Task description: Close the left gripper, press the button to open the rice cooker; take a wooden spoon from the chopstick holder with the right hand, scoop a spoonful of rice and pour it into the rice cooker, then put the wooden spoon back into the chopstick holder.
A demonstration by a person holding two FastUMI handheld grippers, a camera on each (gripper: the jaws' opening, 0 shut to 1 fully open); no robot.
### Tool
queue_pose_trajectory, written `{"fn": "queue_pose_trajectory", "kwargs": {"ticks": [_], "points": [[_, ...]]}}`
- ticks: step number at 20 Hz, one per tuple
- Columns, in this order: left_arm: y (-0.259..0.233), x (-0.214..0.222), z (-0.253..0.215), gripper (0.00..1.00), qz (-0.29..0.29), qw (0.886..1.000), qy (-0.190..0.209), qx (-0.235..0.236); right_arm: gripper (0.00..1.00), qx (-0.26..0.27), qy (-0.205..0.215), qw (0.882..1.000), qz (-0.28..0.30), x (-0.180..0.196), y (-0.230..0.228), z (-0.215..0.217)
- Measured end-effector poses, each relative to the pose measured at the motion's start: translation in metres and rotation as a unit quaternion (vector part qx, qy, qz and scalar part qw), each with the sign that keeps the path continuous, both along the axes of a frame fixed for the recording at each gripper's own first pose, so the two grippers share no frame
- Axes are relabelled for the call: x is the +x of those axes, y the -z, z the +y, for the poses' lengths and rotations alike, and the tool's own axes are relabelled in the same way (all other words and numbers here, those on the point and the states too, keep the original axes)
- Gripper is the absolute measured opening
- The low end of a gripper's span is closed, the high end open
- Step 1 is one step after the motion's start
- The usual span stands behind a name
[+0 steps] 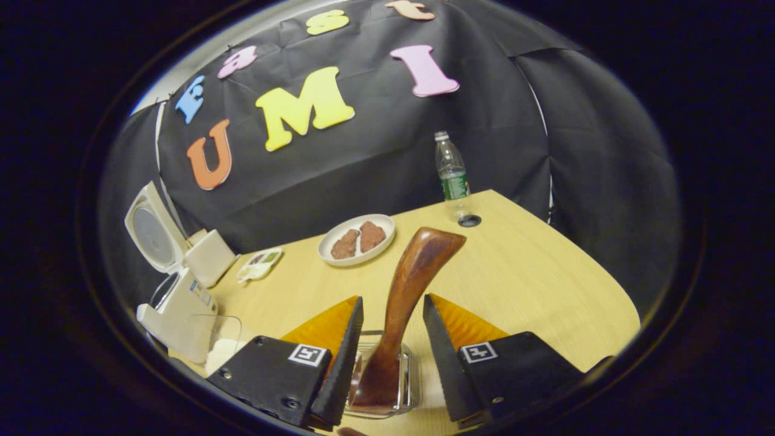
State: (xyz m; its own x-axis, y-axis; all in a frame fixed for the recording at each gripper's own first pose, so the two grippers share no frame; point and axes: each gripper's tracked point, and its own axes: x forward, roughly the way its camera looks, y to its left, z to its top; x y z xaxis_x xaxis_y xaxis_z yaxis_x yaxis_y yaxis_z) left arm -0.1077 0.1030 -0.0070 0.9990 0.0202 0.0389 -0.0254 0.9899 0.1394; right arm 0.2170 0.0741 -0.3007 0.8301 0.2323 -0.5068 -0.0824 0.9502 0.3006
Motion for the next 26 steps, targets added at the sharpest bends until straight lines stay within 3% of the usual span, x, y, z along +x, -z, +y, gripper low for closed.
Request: {"fn": "queue_pose_trajectory", "kwargs": {"ticks": [2, 6, 8, 16, 22, 26], "points": [[0.005, 0.003, -0.001, 0.95, 0.005, 1.0, 0.001, 0.007, 0.65, 0.013, -0.003, 1.0, 0.007, 0.0, 0.001, 0.004], [0.009, 0.002, -0.004, 0.95, 0.01, 1.0, 0.003, 0.025, 0.2, 0.039, 0.009, 0.999, -0.005, -0.002, -0.014, 0.005], [0.007, -0.003, -0.007, 0.95, 0.006, 1.0, 0.01, 0.025, 0.15, 0.021, 0.005, 1.0, -0.02, -0.011, -0.021, 0.005], [0.008, -0.018, -0.012, 0.95, -0.011, 0.999, 0.043, 0.01, 0.14, -0.034, 0.013, 0.992, -0.118, -0.046, -0.107, 0.005], [0.016, -0.024, -0.002, 0.93, -0.002, 0.999, 0.036, 0.001, 0.14, -0.041, -0.019, 0.981, -0.189, -0.086, -0.163, 0.066], [0.019, -0.024, -0.001, 0.93, -0.004, 0.999, 0.041, -0.003, 0.14, -0.076, -0.037, 0.97, -0.227, -0.101, -0.177, 0.114]]}}
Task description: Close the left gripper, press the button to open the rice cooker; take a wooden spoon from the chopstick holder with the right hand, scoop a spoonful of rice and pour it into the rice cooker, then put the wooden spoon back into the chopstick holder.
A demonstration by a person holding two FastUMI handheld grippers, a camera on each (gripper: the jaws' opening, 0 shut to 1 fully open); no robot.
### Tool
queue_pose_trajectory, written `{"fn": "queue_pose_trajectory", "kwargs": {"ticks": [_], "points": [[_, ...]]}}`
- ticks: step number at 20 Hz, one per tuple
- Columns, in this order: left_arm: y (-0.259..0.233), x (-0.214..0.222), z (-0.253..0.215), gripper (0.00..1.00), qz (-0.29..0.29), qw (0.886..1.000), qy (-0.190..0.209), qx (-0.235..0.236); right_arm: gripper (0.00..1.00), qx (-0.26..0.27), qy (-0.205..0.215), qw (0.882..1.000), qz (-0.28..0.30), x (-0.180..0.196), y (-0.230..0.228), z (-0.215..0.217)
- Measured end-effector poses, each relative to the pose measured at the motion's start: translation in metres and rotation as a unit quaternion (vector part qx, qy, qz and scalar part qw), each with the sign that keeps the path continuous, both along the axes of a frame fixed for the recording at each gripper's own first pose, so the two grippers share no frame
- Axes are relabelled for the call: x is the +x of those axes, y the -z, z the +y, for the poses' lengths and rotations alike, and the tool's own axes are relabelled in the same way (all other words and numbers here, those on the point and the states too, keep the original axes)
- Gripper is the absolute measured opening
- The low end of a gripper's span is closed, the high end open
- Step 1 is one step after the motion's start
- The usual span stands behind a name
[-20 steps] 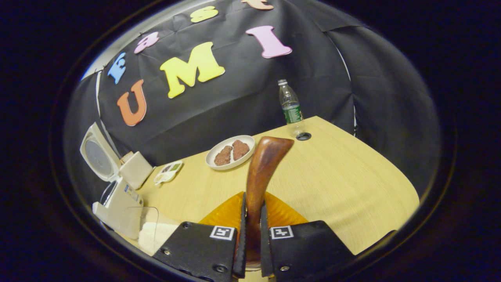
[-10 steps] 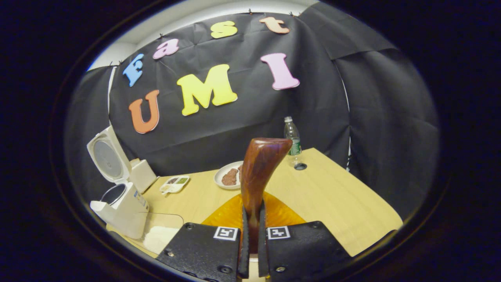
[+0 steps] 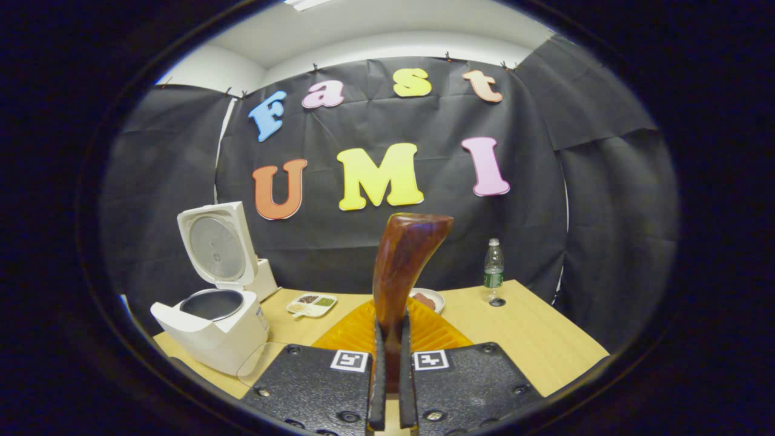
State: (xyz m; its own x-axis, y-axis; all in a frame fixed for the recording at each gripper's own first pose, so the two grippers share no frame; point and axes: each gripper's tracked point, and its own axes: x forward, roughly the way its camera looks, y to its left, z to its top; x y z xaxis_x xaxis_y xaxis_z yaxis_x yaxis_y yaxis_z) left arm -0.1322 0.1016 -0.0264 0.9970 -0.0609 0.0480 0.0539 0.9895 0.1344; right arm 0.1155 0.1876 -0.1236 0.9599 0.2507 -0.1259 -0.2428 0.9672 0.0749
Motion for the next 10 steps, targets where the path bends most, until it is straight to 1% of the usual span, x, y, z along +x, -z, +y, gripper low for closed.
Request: {"fn": "queue_pose_trajectory", "kwargs": {"ticks": [2, 5, 8, 10], "points": [[0.0, 0.0, 0.0, 0.93, 0.001, 1.0, 0.001, 0.001, 0.14, -0.014, -0.011, 1.0, 0.0, -0.006, 0.005, 0.029], [0.0, 0.0, 0.005, 0.93, -0.001, 1.0, -0.007, 0.001, 0.14, -0.016, -0.032, 0.999, 0.017, -0.012, 0.026, 0.066], [0.004, 0.002, 0.005, 0.93, 0.004, 1.0, -0.01, -0.002, 0.14, -0.026, -0.045, 0.998, 0.046, -0.013, 0.064, 0.095], [0.007, 0.002, 0.006, 0.93, 0.008, 1.0, -0.009, -0.001, 0.14, -0.04, -0.046, 0.996, 0.065, -0.012, 0.093, 0.107]]}}
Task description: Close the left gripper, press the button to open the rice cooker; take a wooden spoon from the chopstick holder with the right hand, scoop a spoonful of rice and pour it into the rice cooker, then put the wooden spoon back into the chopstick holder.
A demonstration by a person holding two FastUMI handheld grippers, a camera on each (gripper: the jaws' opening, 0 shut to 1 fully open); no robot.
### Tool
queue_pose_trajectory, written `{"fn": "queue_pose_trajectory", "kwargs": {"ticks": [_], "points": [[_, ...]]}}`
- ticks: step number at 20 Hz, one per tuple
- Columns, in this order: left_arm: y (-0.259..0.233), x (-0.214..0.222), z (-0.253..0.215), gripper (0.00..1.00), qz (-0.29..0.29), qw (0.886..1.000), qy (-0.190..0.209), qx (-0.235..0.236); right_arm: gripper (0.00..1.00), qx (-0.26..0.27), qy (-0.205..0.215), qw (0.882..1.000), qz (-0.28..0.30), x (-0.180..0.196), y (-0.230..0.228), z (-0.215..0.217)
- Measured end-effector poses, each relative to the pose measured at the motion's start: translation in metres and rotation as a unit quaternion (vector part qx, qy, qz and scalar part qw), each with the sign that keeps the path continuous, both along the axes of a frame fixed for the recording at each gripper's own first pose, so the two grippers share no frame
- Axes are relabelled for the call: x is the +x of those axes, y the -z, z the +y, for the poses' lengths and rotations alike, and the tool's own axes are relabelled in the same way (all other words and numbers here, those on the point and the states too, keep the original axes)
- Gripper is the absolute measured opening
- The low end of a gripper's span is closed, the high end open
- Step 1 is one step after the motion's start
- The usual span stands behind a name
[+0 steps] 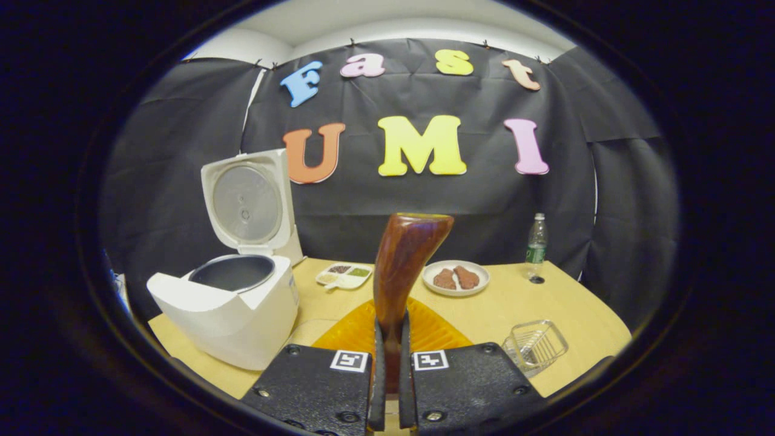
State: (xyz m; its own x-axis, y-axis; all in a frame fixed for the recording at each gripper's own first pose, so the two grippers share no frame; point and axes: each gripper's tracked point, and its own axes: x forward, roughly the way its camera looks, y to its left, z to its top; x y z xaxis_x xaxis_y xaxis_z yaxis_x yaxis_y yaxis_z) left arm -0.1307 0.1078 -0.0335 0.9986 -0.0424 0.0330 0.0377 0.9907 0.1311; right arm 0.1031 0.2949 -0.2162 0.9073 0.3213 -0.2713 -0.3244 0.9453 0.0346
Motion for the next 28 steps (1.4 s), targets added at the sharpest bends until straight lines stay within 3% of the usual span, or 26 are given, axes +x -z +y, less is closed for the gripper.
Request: {"fn": "queue_pose_trajectory", "kwargs": {"ticks": [4, 9, 15, 17, 24, 28], "points": [[-0.001, 0.0, 0.0, 0.93, -0.002, 1.0, 0.001, 0.004, 0.14, -0.011, -0.01, 0.999, 0.042, -0.004, 0.047, 0.019], [0.001, 0.002, -0.005, 0.93, 0.002, 1.0, 0.004, 0.003, 0.14, 0.04, -0.061, 0.994, 0.082, -0.027, 0.05, 0.058], [0.002, 0.001, -0.007, 0.93, -0.001, 1.0, 0.01, 0.012, 0.14, 0.117, -0.073, 0.98, 0.143, -0.038, 0.049, 0.066], [0.0, 0.001, -0.008, 0.93, -0.001, 1.0, 0.011, 0.011, 0.14, 0.169, -0.06, 0.968, 0.173, -0.036, 0.051, 0.059], [0.002, 0.0, -0.004, 0.93, 0.003, 1.0, 0.006, 0.011, 0.14, 0.352, -0.017, 0.906, 0.234, -0.019, 0.037, 0.026], [0.007, 0.002, -0.005, 0.93, 0.01, 1.0, 0.006, 0.016, 0.13, 0.405, 0.005, 0.886, 0.225, -0.006, 0.028, -0.004]]}}
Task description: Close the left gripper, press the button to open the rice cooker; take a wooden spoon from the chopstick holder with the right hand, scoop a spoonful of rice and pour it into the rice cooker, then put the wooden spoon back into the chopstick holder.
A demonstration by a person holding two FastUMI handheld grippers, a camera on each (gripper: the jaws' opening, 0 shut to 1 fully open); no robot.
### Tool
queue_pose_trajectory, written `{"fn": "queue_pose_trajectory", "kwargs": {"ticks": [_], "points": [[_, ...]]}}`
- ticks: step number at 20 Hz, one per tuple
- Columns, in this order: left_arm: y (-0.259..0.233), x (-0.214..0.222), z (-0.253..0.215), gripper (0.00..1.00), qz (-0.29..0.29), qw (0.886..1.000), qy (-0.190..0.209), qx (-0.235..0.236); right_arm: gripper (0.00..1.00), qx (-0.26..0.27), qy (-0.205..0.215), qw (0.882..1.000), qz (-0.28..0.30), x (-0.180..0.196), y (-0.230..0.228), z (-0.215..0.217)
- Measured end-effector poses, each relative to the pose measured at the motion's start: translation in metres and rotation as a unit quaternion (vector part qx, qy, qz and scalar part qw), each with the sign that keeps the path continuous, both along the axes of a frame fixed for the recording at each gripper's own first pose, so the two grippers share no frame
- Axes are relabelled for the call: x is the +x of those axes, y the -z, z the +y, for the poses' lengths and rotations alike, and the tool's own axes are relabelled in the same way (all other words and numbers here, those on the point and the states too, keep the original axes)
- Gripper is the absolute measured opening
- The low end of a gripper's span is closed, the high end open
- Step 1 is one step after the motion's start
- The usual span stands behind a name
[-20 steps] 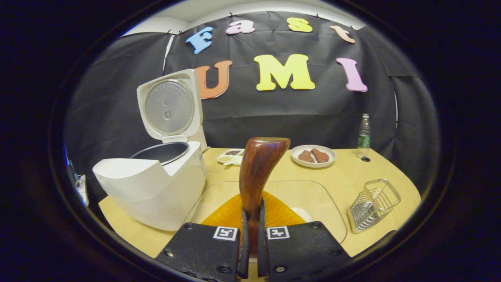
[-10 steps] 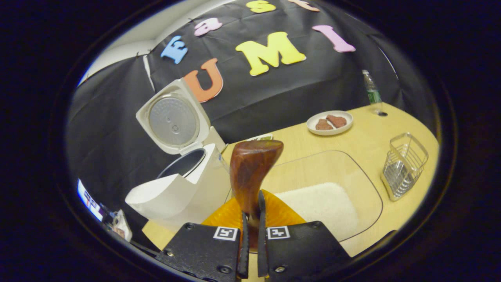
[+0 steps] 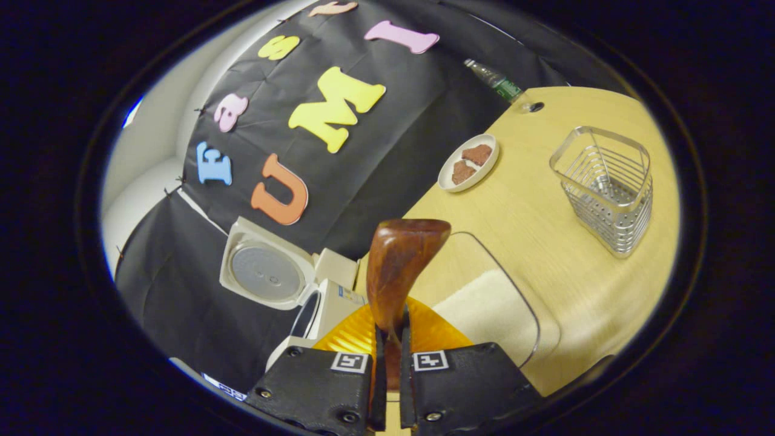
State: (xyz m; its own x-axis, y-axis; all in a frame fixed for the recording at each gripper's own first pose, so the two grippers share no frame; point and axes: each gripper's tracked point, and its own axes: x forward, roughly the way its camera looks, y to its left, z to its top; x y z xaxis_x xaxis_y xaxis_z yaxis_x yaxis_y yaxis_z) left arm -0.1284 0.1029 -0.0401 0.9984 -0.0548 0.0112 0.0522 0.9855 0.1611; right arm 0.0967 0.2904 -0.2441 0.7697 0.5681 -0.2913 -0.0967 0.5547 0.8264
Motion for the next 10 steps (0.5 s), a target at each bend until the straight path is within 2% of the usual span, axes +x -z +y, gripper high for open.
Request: {"fn": "queue_pose_trajectory", "kwargs": {"ticks": [4, 6, 8, 10], "points": [[0.003, 0.003, -0.003, 0.93, 0.005, 1.0, 0.0, 0.002, 0.14, 0.053, 0.016, 0.998, 0.001, 0.009, -0.013, -0.019], [0.005, 0.006, -0.005, 0.93, 0.007, 1.0, 0.0, 0.003, 0.14, 0.111, 0.035, 0.993, -0.002, 0.011, -0.028, -0.036], [0.004, 0.008, -0.007, 0.93, 0.006, 1.0, -0.001, 0.001, 0.13, 0.196, 0.044, 0.98, -0.006, 0.013, -0.051, -0.051], [0.004, 0.007, -0.011, 0.93, 0.005, 1.0, 0.004, 0.0, 0.13, 0.291, 0.045, 0.955, 0.019, 0.013, -0.061, -0.06]]}}
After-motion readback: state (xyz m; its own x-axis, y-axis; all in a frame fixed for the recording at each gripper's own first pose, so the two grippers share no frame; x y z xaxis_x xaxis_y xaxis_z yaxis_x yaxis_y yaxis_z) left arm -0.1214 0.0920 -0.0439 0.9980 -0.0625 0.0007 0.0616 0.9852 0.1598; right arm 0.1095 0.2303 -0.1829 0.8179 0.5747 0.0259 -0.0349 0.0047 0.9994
